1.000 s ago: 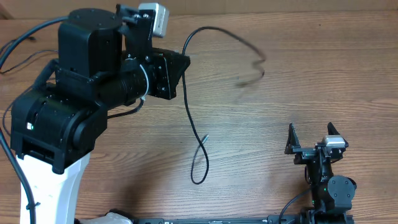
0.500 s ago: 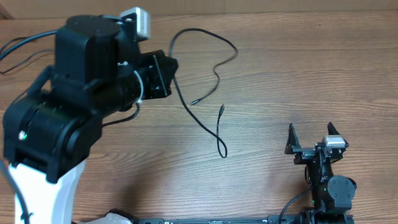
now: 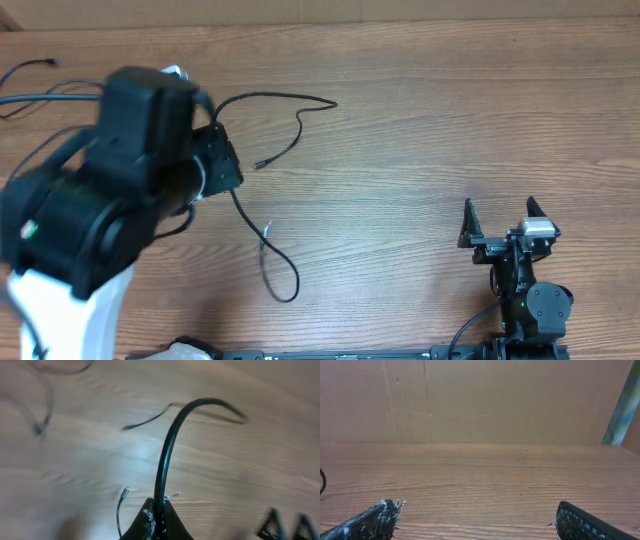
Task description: Untangle cables
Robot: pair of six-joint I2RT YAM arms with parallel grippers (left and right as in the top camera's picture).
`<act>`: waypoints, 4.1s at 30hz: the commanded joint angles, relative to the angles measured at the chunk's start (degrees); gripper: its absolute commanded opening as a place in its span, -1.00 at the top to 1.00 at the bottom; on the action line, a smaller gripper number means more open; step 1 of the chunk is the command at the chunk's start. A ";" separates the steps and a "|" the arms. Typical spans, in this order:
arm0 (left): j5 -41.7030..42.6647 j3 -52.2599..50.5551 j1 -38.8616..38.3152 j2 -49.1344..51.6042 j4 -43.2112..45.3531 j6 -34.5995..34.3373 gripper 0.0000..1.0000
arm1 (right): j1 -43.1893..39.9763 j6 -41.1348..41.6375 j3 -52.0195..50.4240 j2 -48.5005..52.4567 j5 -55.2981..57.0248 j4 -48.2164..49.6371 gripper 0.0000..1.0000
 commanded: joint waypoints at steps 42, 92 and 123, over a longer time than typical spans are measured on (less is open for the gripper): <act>1.46 -1.20 -10.14 40.79 -0.57 8.11 0.76 | -0.04 0.17 -0.59 -0.52 -0.09 0.37 -1.00; 10.14 -6.84 -0.02 58.58 6.23 27.82 -0.47 | -0.04 0.17 -0.59 -0.52 -0.09 0.37 -1.00; 7.61 7.41 -0.96 43.71 2.73 18.03 0.91 | -0.04 0.17 -0.59 -0.52 -0.09 0.37 -1.00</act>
